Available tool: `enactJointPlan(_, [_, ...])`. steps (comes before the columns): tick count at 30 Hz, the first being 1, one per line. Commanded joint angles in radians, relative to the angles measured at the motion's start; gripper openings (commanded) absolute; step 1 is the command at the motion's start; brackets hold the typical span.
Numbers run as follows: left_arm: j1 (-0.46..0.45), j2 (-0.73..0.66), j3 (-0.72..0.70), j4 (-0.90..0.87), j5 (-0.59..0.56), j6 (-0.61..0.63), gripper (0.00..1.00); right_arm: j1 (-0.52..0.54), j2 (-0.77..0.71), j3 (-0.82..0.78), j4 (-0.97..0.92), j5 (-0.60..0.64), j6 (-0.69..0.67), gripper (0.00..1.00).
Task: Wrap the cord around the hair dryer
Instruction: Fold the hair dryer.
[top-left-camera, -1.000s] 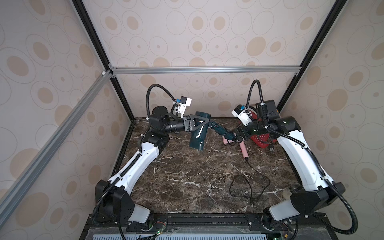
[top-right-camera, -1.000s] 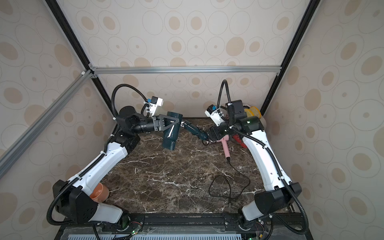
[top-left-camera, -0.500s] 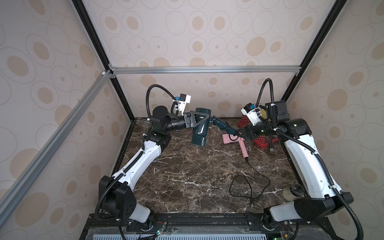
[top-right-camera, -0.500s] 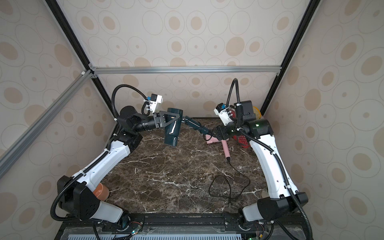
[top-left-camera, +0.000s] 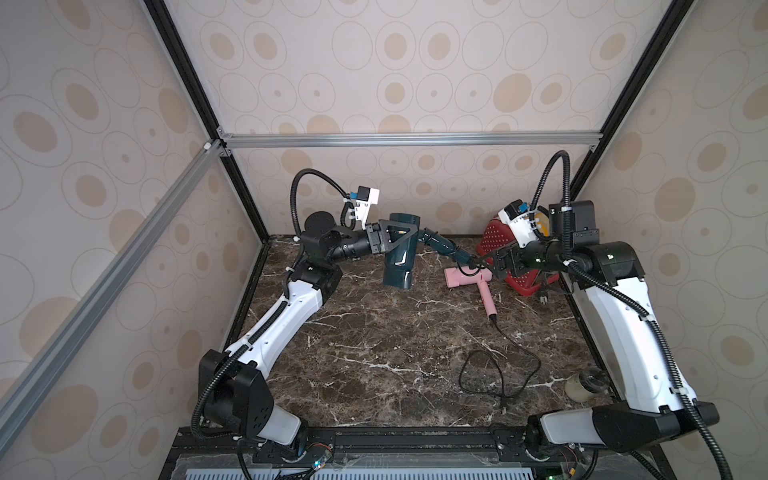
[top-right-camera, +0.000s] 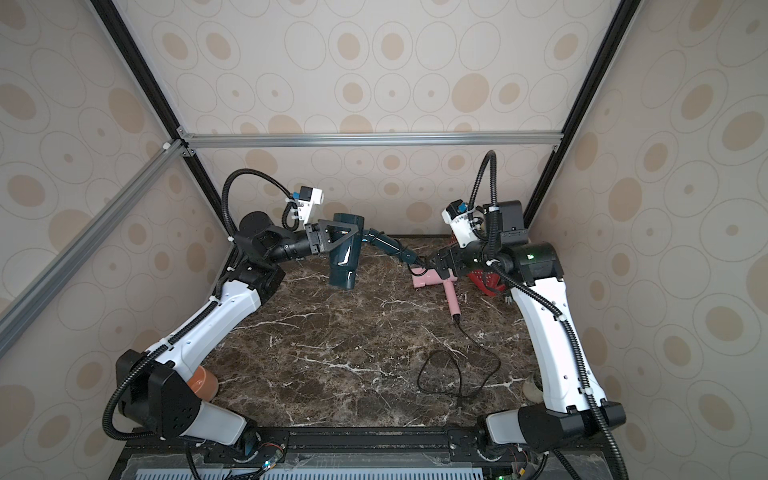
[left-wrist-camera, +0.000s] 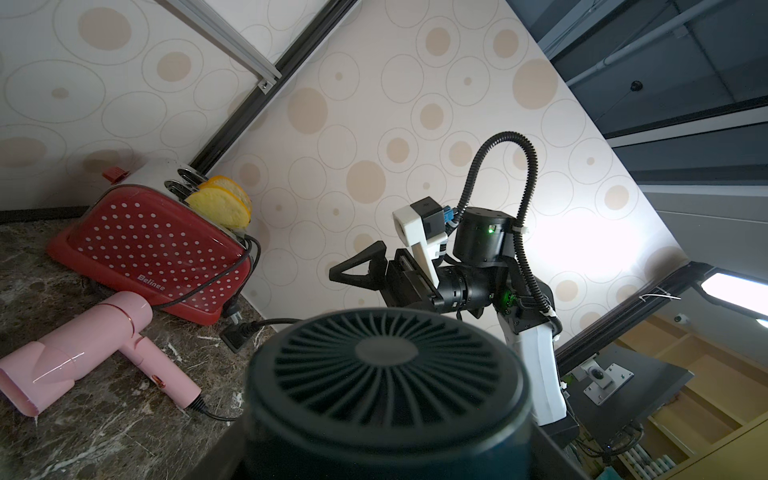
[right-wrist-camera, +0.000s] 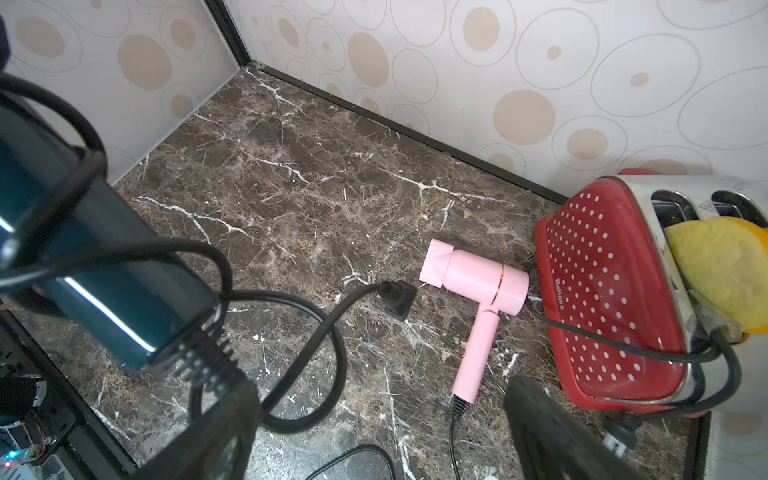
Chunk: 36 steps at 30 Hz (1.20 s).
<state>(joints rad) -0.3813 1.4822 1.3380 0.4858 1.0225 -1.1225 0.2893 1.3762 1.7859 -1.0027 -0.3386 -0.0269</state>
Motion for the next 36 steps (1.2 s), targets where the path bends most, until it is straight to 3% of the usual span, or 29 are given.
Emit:
enactJointPlan(1, [0.0,-0.029,0.065,0.076,-0.002,-0.01,0.0,-0.005,-0.025,0.017,0.015,-0.082,-0.006,0.96])
enactJointPlan(4, [0.001,-0.031,0.065,0.073,-0.001,-0.008,0.0,-0.005,-0.031,0.012,0.027,-0.109,-0.007,0.95])
enactJointPlan(8, [0.0,-0.037,0.066,0.069,0.0,-0.007,0.0,-0.005,-0.042,-0.011,0.078,-0.233,-0.009,0.95])
enactJointPlan(16, [-0.001,-0.04,0.073,0.062,0.004,-0.005,0.0,0.037,-0.016,0.022,0.107,-0.294,-0.074,0.95])
enactJointPlan(21, [-0.007,-0.043,0.09,0.01,0.007,0.027,0.0,0.154,0.077,0.133,-0.001,-0.16,-0.186,0.95])
enactJointPlan(29, [-0.013,-0.051,0.098,-0.004,0.013,0.033,0.0,0.247,0.128,0.179,0.014,0.044,-0.256,0.87])
enactJointPlan(34, [-0.014,-0.051,0.097,-0.006,0.011,0.035,0.0,0.279,0.144,0.19,0.031,0.074,-0.268,0.77])
enactJointPlan(36, [-0.015,-0.05,0.099,-0.003,0.012,0.033,0.0,0.289,0.156,0.196,0.027,0.083,-0.269,0.64])
